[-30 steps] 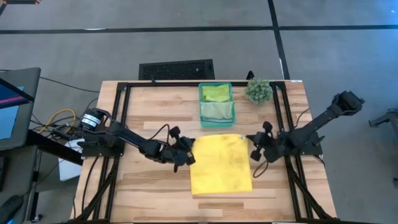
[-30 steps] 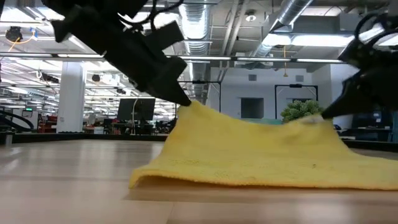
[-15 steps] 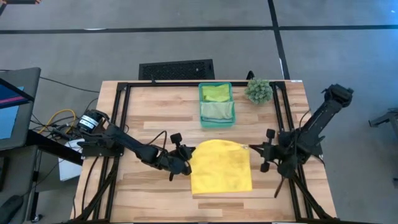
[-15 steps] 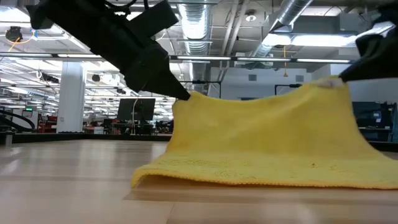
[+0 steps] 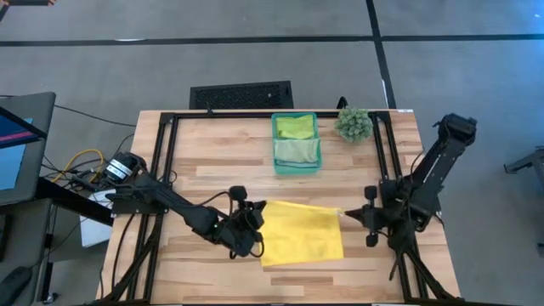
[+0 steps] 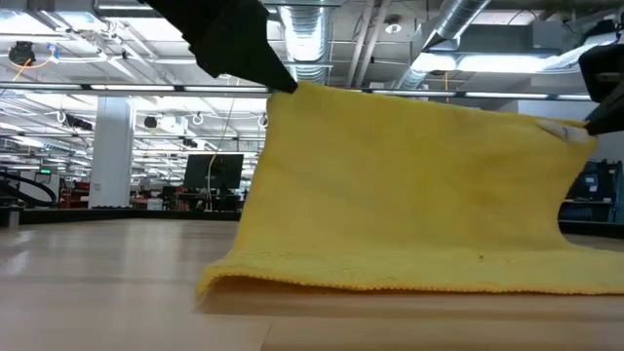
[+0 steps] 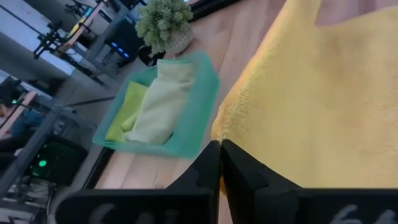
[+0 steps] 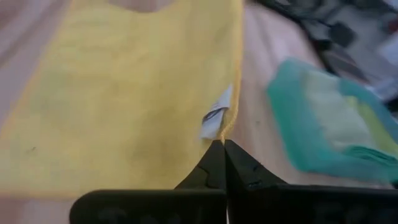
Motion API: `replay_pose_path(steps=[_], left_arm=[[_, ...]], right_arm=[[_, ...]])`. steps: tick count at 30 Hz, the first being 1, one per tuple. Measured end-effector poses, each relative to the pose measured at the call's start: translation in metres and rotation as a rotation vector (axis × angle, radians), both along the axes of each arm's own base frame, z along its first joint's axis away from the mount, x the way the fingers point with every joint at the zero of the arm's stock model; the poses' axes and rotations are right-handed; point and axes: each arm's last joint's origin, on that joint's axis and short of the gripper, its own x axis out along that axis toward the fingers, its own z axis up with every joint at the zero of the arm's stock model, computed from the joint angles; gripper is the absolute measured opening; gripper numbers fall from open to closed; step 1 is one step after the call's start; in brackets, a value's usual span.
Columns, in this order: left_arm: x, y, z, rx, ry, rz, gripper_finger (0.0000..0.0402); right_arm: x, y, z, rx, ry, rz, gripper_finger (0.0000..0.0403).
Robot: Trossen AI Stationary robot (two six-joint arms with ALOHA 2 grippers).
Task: Fold microfiber towels
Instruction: Fold the yellow microfiber cloth
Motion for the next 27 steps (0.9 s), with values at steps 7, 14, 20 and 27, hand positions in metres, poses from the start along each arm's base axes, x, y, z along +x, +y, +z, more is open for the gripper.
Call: replay_pose_path(steps=[7, 14, 20, 27], left_arm=[[-0.002, 0.004, -0.004, -0.055, 0.01, 0.024, 0.0002], [0.002, -0.012, 0.003, -0.031, -0.016, -0.091, 0.0002], [0.0, -0.017, 0.0, -0.119, 0.027, -0.175, 0.0002], [-0.002, -0.03, -0.019, -0.22, 0.063, -0.195, 0.0002]], right_arm=[[0.021, -0.013, -0.009, -0.016, -0.072, -0.255, 0.0007], [0.027, -0.018, -0.007, -0.004, -0.095, -0.34, 0.0005], [0.02, -0.002, -0.001, -0.034, 0.019, -0.149, 0.0007], [0.01, 0.012, -0.007, 0.065, 0.176, -0.015, 0.0008]])
